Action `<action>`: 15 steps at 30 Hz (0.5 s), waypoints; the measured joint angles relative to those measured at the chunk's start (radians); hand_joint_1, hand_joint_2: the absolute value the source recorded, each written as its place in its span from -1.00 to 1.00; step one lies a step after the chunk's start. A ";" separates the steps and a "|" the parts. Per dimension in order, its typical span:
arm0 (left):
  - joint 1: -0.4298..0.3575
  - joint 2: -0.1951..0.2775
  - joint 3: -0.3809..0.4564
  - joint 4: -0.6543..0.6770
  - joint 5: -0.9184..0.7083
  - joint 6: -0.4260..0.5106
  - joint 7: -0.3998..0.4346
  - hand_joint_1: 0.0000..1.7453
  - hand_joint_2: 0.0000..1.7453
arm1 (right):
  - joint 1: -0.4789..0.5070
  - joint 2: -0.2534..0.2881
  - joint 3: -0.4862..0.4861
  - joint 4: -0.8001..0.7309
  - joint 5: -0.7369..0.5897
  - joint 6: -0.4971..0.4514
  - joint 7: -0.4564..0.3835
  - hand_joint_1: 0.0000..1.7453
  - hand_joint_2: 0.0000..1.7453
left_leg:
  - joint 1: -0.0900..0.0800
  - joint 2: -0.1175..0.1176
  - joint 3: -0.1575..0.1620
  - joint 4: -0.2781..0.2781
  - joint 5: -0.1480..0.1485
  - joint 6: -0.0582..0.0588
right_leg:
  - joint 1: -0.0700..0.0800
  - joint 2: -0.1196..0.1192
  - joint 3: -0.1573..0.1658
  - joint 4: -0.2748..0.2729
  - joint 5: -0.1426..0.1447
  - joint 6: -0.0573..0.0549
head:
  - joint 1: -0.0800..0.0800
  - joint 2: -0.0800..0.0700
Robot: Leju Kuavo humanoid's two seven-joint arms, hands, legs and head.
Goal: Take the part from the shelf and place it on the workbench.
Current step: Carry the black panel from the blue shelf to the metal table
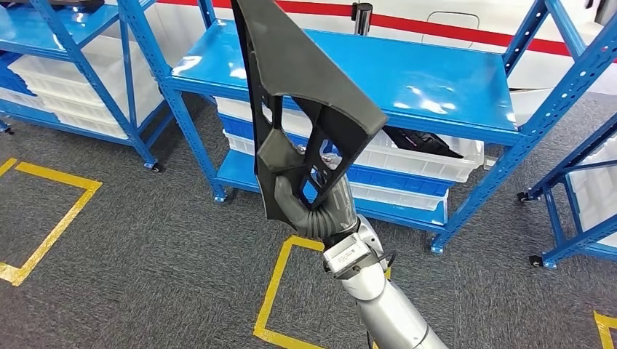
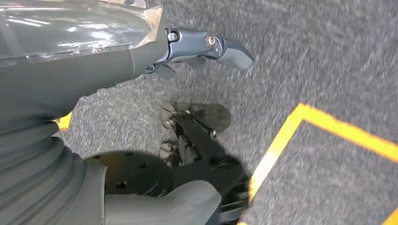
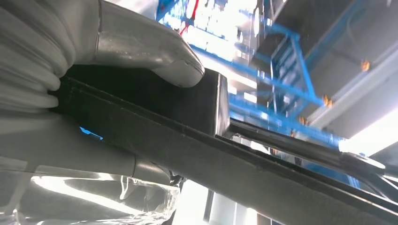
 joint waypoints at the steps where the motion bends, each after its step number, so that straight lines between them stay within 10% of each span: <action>1: 0.001 0.001 -0.001 0.000 0.003 -0.010 0.002 -1.00 1.00 | 0.005 0.000 0.000 0.000 0.001 0.007 0.000 1.00 1.00 | 0.003 0.004 -0.017 0.039 -0.010 -0.004 | 0.001 -0.010 -0.001 0.000 0.000 0.000 | 0.000 0.000; 3: 0.003 0.002 -0.002 0.000 0.010 -0.020 0.007 -1.00 1.00 | 0.013 -0.001 0.001 -0.001 0.003 0.015 -0.001 1.00 1.00 | 0.009 0.013 0.007 0.000 0.024 -0.009 | 0.001 -0.028 -0.001 0.001 -0.001 0.000 | 0.000 0.000; 6: 0.001 0.006 -0.003 0.000 0.012 -0.022 0.009 -1.00 1.00 | 0.015 -0.001 0.002 -0.006 0.004 0.020 -0.001 1.00 1.00 | 0.007 0.061 0.116 -0.200 0.098 -0.001 | 0.008 -0.047 0.001 0.002 -0.005 0.008 | 0.001 0.000; 10: 0.000 0.007 -0.003 0.000 0.012 -0.024 0.010 -1.00 1.00 | 0.017 -0.001 0.003 -0.012 0.004 0.022 -0.002 1.00 1.00 | -0.002 0.048 0.131 -0.246 0.109 0.027 | 0.017 -0.072 0.000 0.002 -0.010 0.030 | 0.006 0.000; 15: -0.002 0.005 0.003 0.000 0.039 -0.041 0.005 -1.00 1.00 | 0.022 -0.007 0.004 -0.018 0.004 0.026 -0.006 1.00 1.00 | 0.001 -0.002 0.130 -0.262 0.126 0.055 | 0.010 0.010 -0.109 0.241 -0.124 0.023 | 0.009 0.000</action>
